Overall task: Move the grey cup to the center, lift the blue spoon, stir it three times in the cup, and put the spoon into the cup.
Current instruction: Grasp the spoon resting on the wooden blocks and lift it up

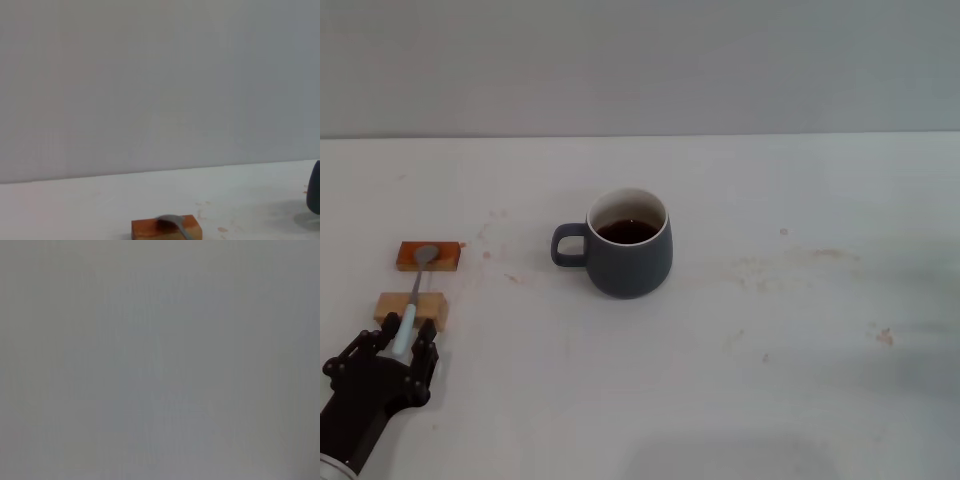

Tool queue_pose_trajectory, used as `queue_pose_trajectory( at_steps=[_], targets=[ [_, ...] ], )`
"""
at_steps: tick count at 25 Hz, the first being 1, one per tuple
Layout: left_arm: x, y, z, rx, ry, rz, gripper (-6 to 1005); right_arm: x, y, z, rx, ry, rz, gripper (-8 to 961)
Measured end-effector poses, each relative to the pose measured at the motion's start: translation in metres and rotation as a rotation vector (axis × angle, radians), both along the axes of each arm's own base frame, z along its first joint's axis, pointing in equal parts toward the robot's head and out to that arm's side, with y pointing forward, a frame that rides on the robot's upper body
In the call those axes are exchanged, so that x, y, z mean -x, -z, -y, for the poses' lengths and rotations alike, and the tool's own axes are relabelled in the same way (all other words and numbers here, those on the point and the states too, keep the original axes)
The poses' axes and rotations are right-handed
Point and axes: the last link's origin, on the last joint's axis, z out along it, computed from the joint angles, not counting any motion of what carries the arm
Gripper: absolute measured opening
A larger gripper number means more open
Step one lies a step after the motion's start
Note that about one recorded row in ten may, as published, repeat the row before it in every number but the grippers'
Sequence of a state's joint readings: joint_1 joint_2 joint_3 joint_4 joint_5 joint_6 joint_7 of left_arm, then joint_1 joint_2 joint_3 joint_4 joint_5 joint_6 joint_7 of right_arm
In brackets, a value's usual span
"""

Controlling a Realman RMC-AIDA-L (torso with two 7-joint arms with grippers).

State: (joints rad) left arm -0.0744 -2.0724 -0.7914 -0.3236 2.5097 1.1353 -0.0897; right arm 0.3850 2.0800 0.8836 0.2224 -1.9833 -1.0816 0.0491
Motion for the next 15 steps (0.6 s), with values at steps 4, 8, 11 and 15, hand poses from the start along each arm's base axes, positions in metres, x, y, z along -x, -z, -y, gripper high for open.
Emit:
queue_pose_trajectory(
  at_steps=[4, 8, 11, 15],
  targets=[
    [0.0001, -0.0003, 0.0004, 0.001, 0.012, -0.029, 383, -0.0001, -0.0001, 0.0004, -0.001, -0.001, 0.001, -2],
    [0.0003, -0.0003, -0.0001, 0.000, 0.011, -0.031, 253, -0.0006, -0.0005, 0.0017, -0.004, -0.002, 0.002, -2],
    [-0.0019, -0.0011, -0.0001, -0.008, 0.021, -0.026, 142, -0.0011, -0.0006, 0.0025, -0.004, 0.000, 0.003, -2],
    [-0.0050, -0.0031, -0.0001, -0.021, 0.044, -0.022, 138, -0.0016, -0.0001, 0.0035, -0.004, 0.002, 0.002, -1]
  ],
)
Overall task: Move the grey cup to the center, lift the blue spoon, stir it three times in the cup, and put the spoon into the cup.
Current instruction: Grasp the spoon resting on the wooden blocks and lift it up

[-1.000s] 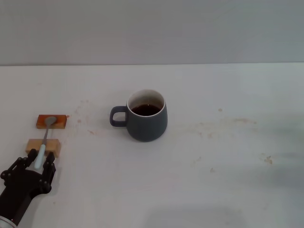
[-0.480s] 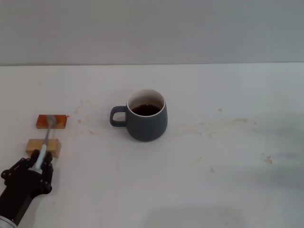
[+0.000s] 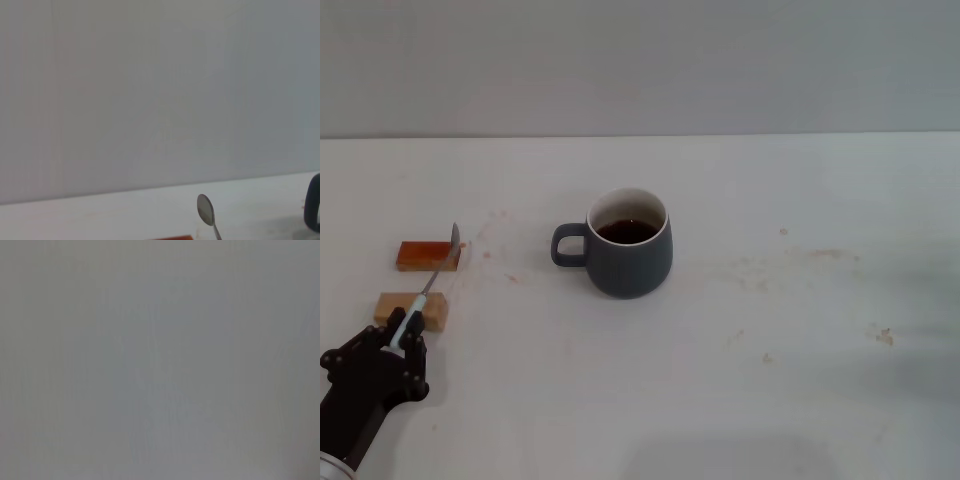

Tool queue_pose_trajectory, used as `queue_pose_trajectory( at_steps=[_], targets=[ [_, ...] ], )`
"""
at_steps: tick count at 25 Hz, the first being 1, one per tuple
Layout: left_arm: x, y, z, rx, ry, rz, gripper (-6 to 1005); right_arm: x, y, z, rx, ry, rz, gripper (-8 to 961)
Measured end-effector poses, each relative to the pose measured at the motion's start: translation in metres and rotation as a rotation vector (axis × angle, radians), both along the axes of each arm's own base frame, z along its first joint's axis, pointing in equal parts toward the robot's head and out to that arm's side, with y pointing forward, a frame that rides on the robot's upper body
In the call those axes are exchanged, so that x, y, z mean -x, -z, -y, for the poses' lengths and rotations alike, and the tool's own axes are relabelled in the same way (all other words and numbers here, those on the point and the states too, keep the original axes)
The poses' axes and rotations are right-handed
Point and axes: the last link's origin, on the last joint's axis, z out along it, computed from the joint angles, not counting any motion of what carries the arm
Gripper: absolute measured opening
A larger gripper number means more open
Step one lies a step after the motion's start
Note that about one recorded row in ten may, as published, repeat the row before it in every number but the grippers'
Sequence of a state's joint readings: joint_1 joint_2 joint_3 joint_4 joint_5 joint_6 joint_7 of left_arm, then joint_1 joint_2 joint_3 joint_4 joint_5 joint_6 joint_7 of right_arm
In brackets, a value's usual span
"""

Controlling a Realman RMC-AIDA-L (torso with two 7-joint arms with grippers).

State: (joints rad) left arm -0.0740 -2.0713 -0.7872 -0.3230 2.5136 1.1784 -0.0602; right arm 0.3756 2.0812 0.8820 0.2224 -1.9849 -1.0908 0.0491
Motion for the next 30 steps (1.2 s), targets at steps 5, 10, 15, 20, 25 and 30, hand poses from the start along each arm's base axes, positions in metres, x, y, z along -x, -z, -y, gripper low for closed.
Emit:
queue_pose_trajectory(
  at_steps=[5, 10, 15, 20, 25, 30],
  targets=[
    [-0.005, -0.001, 0.000, -0.009, 0.028, 0.007, 137, 0.000, 0.000, 0.001, 0.000, 0.001, 0.000, 0],
    [-0.012, -0.001, -0.004, -0.010, 0.061, 0.001, 137, 0.000, 0.001, 0.000, 0.000, -0.001, -0.002, 0],
    [-0.025, -0.002, -0.013, -0.019, 0.105, -0.009, 137, 0.001, 0.001, 0.000, 0.002, -0.004, -0.003, -1],
    [-0.032, -0.010, -0.026, 0.001, 0.115, 0.003, 137, 0.002, 0.002, 0.001, 0.001, -0.006, -0.006, -2],
    [-0.042, -0.017, -0.040, 0.017, 0.120, -0.012, 137, 0.001, 0.002, 0.004, 0.000, -0.008, -0.004, -1],
    [-0.054, -0.032, -0.053, 0.014, 0.143, -0.015, 137, -0.001, 0.001, 0.007, -0.004, -0.006, -0.003, -2]
  ],
)
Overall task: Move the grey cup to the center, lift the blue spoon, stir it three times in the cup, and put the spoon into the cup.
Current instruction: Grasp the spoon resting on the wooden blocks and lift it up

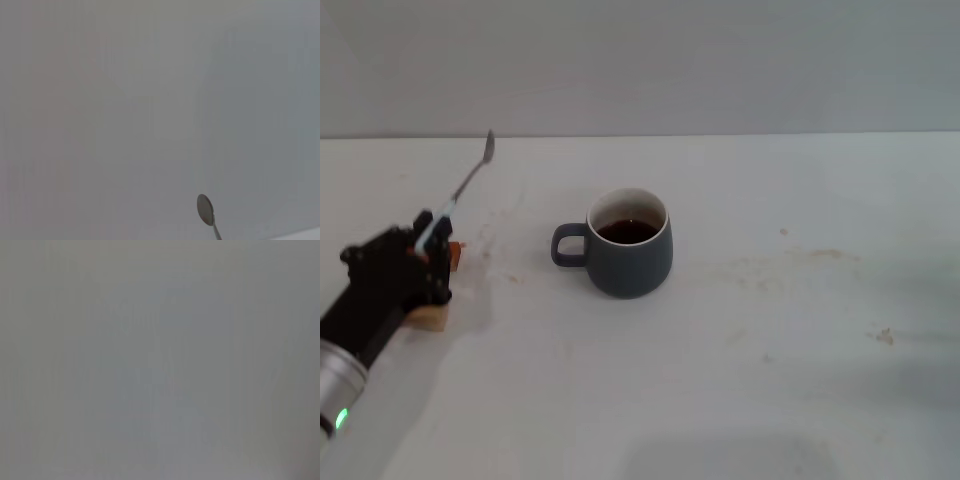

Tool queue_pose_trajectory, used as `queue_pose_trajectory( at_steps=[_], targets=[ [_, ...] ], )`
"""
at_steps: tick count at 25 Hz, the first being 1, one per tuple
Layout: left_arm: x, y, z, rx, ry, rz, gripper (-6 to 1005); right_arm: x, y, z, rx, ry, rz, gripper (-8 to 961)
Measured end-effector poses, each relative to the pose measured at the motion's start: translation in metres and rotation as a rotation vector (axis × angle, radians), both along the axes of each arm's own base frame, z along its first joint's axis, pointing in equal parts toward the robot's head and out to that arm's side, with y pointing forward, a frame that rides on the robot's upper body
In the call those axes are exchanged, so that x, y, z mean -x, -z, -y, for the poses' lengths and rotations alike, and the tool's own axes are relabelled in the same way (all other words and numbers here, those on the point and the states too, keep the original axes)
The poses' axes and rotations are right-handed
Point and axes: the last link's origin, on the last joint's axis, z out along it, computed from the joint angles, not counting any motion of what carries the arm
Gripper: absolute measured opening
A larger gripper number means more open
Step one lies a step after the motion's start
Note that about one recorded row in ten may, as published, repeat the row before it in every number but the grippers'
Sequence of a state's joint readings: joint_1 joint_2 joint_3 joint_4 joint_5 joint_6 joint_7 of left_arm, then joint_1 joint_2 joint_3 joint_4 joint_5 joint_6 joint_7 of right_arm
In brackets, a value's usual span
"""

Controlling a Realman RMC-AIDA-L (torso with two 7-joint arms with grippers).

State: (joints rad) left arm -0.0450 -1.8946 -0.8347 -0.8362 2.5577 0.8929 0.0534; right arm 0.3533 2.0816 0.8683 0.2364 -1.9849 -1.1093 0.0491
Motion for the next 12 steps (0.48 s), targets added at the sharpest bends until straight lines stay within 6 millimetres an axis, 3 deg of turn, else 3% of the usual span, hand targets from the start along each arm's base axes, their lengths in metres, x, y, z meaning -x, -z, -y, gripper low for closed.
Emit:
queue_pose_trajectory(
  at_steps=[3, 5, 10, 12],
  targets=[
    [-0.005, -0.004, -0.004, -0.003, 0.011, -0.008, 138, 0.001, 0.001, 0.001, -0.003, -0.002, -0.006, -2],
    [-0.019, -0.015, -0.014, -0.013, 0.025, -0.055, 138, 0.001, 0.001, 0.002, -0.005, -0.002, -0.010, -2],
    [-0.023, -0.016, -0.015, -0.014, 0.031, -0.068, 138, -0.001, 0.001, 0.005, -0.008, 0.002, -0.014, -1],
    [-0.040, -0.022, -0.020, -0.004, 0.033, -0.084, 138, -0.001, 0.001, 0.006, -0.009, 0.002, -0.015, -1]
  ],
)
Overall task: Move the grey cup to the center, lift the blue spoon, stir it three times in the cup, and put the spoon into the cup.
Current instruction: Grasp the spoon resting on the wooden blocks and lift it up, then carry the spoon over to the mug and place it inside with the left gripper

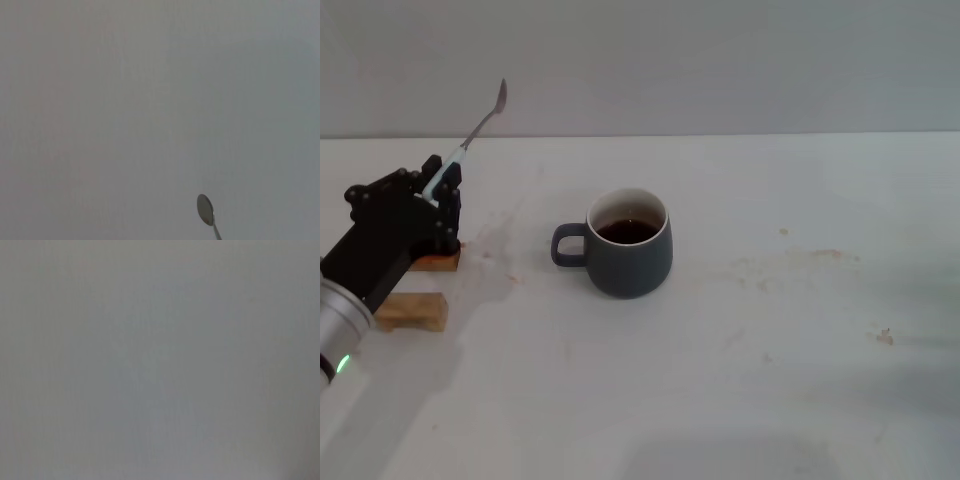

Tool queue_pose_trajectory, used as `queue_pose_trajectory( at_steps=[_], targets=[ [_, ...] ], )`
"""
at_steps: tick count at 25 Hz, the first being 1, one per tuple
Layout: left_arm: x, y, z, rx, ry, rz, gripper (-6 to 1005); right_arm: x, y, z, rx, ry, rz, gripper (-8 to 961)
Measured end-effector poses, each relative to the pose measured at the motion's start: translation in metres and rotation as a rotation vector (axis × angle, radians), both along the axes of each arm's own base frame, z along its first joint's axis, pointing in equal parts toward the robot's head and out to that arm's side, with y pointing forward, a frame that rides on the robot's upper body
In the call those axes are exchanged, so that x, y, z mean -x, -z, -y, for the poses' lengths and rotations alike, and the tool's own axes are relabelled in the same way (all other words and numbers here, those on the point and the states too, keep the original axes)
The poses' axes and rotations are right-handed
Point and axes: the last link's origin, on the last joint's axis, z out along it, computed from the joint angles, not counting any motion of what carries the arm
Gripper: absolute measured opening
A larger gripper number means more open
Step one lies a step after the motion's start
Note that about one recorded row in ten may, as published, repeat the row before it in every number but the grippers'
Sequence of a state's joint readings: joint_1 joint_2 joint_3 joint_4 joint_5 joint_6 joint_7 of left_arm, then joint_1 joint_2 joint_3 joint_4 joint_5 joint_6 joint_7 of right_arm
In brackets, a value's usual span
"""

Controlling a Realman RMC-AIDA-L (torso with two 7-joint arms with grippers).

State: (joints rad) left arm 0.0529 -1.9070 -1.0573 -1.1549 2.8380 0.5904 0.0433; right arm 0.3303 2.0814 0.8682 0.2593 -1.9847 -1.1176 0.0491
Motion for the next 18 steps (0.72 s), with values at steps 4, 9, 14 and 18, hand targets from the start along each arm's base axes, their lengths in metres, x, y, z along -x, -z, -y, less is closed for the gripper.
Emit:
queue_pose_trajectory(
  at_steps=[4, 9, 14, 18],
  targets=[
    [-0.009, -0.005, -0.002, 0.004, 0.004, -0.011, 138, 0.000, 0.000, 0.001, -0.003, 0.001, 0.000, -1],
    [-0.016, -0.011, -0.004, 0.006, -0.007, -0.030, 138, 0.000, -0.001, 0.006, -0.018, -0.004, -0.009, -2],
    [-0.030, -0.021, -0.004, 0.024, -0.018, -0.050, 138, -0.002, -0.001, 0.010, -0.024, 0.002, -0.014, -2],
    [-0.043, -0.025, -0.002, 0.055, -0.043, -0.086, 138, -0.004, -0.001, 0.014, -0.027, 0.008, -0.014, -1]
  ],
)
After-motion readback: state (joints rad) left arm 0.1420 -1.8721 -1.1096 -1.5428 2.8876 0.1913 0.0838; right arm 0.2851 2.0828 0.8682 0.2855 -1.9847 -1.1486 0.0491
